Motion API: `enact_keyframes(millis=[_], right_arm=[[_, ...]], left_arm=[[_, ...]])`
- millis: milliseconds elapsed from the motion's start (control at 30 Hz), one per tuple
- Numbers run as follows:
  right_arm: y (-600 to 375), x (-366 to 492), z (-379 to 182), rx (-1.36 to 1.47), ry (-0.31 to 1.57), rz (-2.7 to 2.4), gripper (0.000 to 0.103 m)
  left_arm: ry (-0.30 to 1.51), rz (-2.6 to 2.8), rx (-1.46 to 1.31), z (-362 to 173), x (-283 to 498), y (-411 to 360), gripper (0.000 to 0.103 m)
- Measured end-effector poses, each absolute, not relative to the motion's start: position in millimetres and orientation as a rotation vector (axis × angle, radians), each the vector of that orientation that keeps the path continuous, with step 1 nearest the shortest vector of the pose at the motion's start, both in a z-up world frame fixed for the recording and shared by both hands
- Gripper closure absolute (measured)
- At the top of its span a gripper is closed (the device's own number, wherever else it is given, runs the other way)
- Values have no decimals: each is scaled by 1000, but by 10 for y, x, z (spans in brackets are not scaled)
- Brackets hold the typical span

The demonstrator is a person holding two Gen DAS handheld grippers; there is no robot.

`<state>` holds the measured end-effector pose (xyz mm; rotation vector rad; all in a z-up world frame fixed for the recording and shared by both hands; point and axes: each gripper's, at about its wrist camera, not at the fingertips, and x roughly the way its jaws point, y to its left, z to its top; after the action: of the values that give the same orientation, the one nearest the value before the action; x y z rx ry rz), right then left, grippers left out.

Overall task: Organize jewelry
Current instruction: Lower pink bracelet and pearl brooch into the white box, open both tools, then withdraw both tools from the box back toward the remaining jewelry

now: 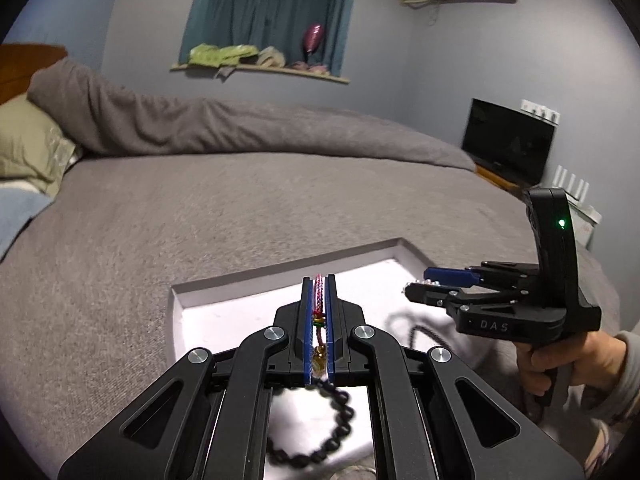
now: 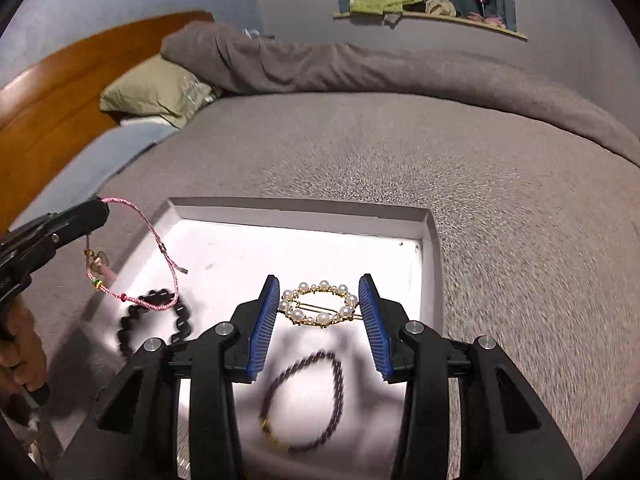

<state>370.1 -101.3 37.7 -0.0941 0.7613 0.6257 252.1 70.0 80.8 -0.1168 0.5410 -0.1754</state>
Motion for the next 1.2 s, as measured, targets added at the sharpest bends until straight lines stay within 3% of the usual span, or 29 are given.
enact_keyframes(millis=[300, 333, 400, 467, 500, 600, 867, 1200], right_arm=[[-832, 3891, 117, -156, 871, 577, 61], [-837, 3884, 105, -161, 875, 577, 60], [-860, 3846, 102, -161, 874, 581, 53], [-914, 3781, 123, -154, 855, 591, 48], [-936, 3769, 140, -150, 848, 594, 48], [-1058, 3632, 227, -129, 818, 610, 48], [-1498, 3052, 421, -100, 696, 641, 39], [-2148, 2461, 178, -77, 688, 555, 32]], left_arm=[[746, -35, -133, 345, 2826, 946, 96], [769, -23, -134, 309, 2824, 975, 91], [765, -22, -144, 300, 2762, 1020, 65], [717, -28, -147, 348, 2620, 1044, 49], [691, -30, -144, 384, 2530, 1051, 42], [646, -39, -160, 454, 2334, 1062, 36], [570, -30, -188, 467, 1684, 982, 25], [573, -45, -216, 167, 1224, 881, 24]])
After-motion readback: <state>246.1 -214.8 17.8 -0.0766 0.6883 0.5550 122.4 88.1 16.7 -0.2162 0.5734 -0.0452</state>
